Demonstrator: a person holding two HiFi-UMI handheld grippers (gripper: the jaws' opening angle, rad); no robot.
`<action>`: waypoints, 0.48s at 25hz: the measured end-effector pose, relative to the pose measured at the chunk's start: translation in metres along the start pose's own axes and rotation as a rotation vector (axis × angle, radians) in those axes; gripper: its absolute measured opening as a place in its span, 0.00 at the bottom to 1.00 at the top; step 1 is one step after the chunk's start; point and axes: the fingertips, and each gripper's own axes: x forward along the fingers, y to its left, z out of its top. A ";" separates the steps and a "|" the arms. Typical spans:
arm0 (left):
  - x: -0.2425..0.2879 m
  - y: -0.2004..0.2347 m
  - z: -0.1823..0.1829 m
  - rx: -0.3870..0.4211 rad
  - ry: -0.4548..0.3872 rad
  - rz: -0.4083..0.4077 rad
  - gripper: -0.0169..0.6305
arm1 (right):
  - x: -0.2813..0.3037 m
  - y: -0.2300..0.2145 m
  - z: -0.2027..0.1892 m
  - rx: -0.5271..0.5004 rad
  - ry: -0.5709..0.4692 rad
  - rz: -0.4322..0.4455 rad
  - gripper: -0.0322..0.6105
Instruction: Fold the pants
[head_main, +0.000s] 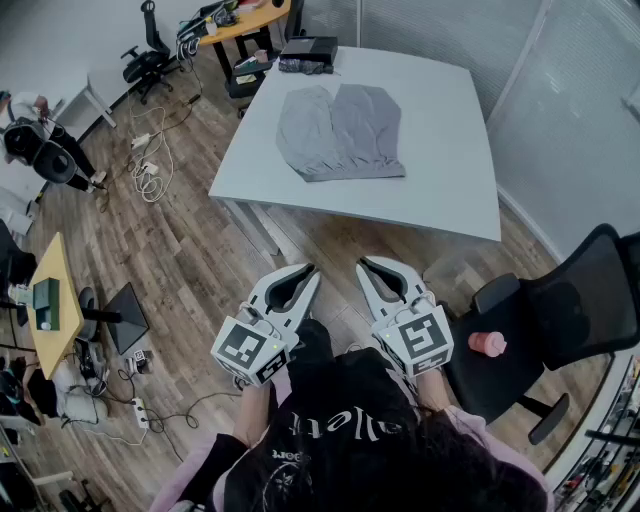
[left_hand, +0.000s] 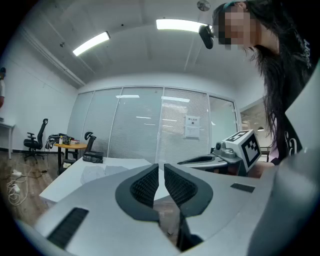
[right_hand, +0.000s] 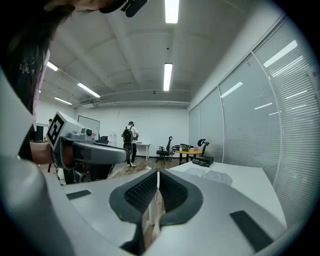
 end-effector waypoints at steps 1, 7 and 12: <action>0.000 -0.001 0.001 -0.001 0.000 -0.001 0.09 | -0.001 0.000 0.002 0.001 0.001 -0.004 0.10; 0.002 -0.003 -0.001 0.001 0.007 -0.006 0.09 | -0.003 0.003 -0.001 -0.017 0.003 0.013 0.09; 0.008 -0.001 -0.002 -0.003 0.021 -0.018 0.09 | 0.000 0.003 -0.003 -0.004 -0.002 0.015 0.10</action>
